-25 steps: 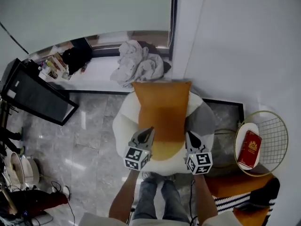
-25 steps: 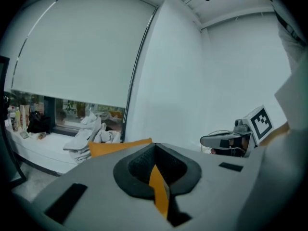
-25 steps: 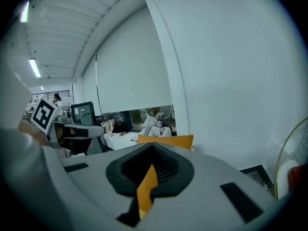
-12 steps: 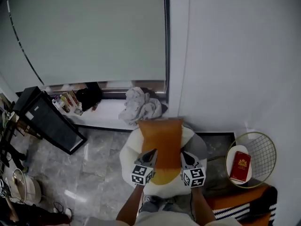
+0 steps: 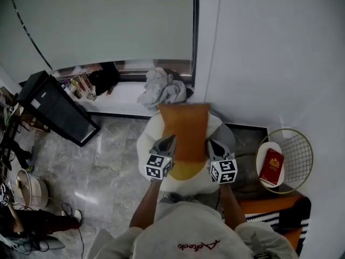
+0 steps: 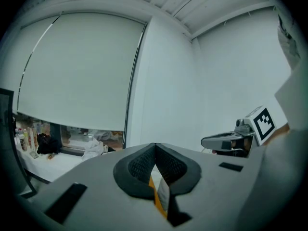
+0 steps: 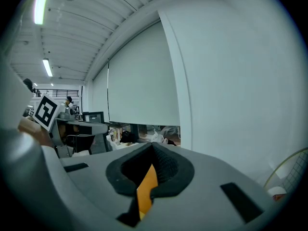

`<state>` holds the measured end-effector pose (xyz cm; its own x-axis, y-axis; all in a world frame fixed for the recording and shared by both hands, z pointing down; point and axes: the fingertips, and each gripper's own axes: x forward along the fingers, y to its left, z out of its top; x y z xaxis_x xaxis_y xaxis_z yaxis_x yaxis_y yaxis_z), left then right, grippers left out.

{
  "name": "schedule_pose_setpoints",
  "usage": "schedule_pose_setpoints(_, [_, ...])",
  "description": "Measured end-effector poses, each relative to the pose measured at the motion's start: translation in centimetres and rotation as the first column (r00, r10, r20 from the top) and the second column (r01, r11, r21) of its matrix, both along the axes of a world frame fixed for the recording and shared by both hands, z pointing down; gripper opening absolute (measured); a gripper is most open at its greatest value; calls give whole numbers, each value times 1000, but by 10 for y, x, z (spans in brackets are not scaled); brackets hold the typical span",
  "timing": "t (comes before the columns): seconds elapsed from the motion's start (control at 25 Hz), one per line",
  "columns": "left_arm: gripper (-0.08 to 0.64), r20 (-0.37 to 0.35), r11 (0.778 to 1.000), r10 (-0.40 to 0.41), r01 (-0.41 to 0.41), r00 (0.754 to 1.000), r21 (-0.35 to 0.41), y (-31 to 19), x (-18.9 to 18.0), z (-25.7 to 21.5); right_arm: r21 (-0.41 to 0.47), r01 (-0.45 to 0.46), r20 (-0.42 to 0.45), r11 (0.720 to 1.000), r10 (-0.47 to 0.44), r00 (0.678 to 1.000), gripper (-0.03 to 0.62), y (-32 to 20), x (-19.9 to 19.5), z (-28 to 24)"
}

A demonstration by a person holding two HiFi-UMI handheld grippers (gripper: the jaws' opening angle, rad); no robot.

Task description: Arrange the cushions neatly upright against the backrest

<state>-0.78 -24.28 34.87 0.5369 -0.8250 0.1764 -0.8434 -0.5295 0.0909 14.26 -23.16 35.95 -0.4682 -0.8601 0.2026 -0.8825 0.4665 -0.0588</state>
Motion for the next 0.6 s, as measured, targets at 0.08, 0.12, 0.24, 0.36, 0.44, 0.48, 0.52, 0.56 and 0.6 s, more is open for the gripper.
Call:
schedule_pose_setpoints(0.08, [29,-6,1000,-13,13,1000,-12,4,-1,1,-3,4,3,1000,-4,1000,26,3,1,0])
schedule_pose_setpoints(0.12, [29,-5,1000,-19,19,1000,-18,7,1,2,-4,8,4,1000,-8,1000,26,5,3,0])
schedule_pose_setpoints(0.24, [29,-1,999,-30,30,1000,-31,13,9,5,-7,19,13,1000,-19,1000,26,10,10,0])
schedule_pose_setpoints(0.36, [29,1,999,-35,35,999,-37,20,17,5,-14,27,21,1000,-27,999,26,15,15,0])
schedule_pose_setpoints(0.44, [29,3,999,-34,34,999,-35,25,22,4,-15,32,17,999,-32,999,26,22,16,1])
schedule_pose_setpoints(0.48, [29,2,999,-34,34,999,-33,28,22,3,-16,35,14,999,-34,999,26,25,16,2])
schedule_pose_setpoints(0.52, [29,0,999,-33,33,999,-32,31,23,3,-19,37,12,999,-37,999,26,29,16,3])
schedule_pose_setpoints(0.56, [29,-1,999,-33,33,999,-31,34,23,3,-21,40,12,999,-40,999,26,34,15,4])
schedule_pose_setpoints(0.6, [29,0,999,-33,33,999,-28,38,23,3,-23,43,11,999,-43,999,26,40,15,6])
